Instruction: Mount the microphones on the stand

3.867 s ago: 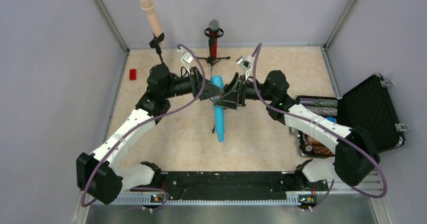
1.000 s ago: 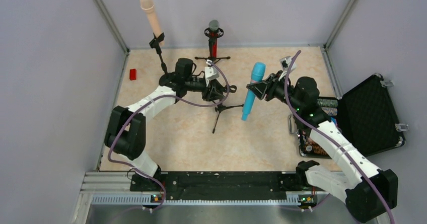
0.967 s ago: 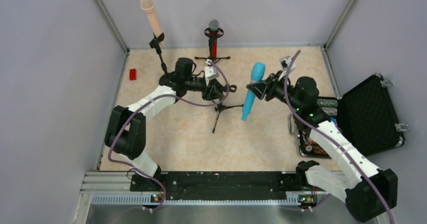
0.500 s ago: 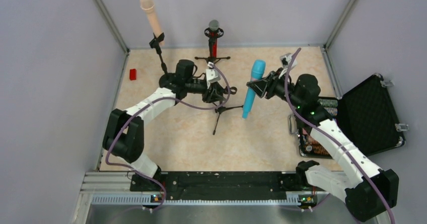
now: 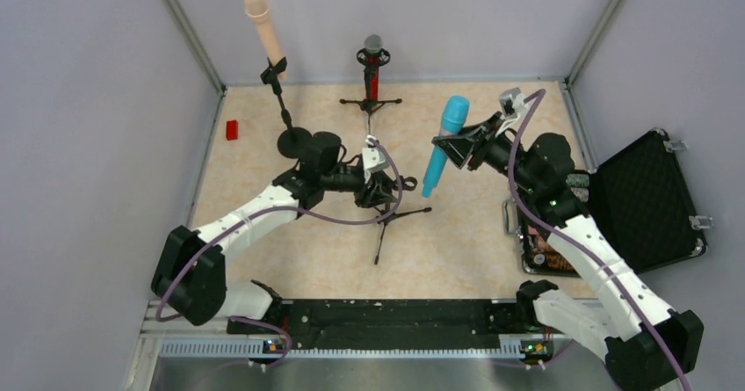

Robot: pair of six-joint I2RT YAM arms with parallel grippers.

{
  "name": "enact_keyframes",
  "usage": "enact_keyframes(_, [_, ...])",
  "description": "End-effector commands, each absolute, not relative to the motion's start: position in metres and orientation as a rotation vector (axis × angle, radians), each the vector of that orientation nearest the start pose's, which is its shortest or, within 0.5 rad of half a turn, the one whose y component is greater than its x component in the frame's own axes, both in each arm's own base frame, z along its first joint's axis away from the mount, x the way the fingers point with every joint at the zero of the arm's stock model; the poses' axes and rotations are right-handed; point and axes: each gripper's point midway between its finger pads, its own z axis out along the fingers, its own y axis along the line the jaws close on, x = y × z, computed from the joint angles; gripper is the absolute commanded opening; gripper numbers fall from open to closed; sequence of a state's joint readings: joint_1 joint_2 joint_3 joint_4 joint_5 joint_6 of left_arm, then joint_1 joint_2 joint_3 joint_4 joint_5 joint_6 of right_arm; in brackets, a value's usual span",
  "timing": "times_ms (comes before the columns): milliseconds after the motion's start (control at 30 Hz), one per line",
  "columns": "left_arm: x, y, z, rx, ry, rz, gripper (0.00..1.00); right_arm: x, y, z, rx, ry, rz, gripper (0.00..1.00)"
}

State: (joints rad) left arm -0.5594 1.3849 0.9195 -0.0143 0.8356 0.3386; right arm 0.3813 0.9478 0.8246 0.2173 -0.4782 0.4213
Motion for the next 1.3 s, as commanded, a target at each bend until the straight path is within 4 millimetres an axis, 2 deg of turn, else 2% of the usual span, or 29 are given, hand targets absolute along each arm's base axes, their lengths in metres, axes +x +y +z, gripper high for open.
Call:
enact_keyframes(0, [0.244, -0.306, 0.215, 1.244, 1.453, -0.967, 0.0, 0.262, 0.214, 0.385, -0.438, 1.323, 1.012, 0.0])
enact_keyframes(233, [0.23, -0.304, 0.209, 1.248, 1.437, -0.976, 0.0, 0.252, 0.217, 0.389, -0.461, 1.273, 1.049, 0.0])
enact_keyframes(267, [0.229, -0.304, 0.207, 1.256, 1.441, -0.973, 0.03, 0.252, 0.217, 0.388, -0.461, 1.274, 1.054, 0.0])
enact_keyframes(400, [0.229, -0.301, 0.202, 1.261, 1.46, -0.951, 0.58, 0.25, 0.217, 0.387, -0.463, 1.28, 1.063, 0.0])
enact_keyframes(467, [0.23, -0.3, 0.204, 1.247, 1.45, -0.938, 0.69, 0.25, 0.216, 0.387, -0.462, 1.279, 1.058, 0.0])
enact_keyframes(600, [0.231, -0.3, 0.212, 1.205, 1.431, -0.94, 0.8, 0.25, 0.215, 0.387, -0.454, 1.277, 1.053, 0.0])
enact_keyframes(667, [0.231, -0.3, 0.216, 1.176, 1.425, -0.946, 0.98, 0.25, 0.216, 0.387, -0.454, 1.278, 1.058, 0.0])
enact_keyframes(1067, [0.227, -0.304, 0.254, 1.058, 1.339, -1.033, 0.99, 0.25, 0.218, 0.385, -0.453, 1.28, 1.073, 0.0])
enact_keyframes(1267, [0.236, -0.297, 0.267, 0.943, 1.333, -0.996, 0.99, 0.25, 0.218, 0.383, -0.456, 1.296, 1.076, 0.0])
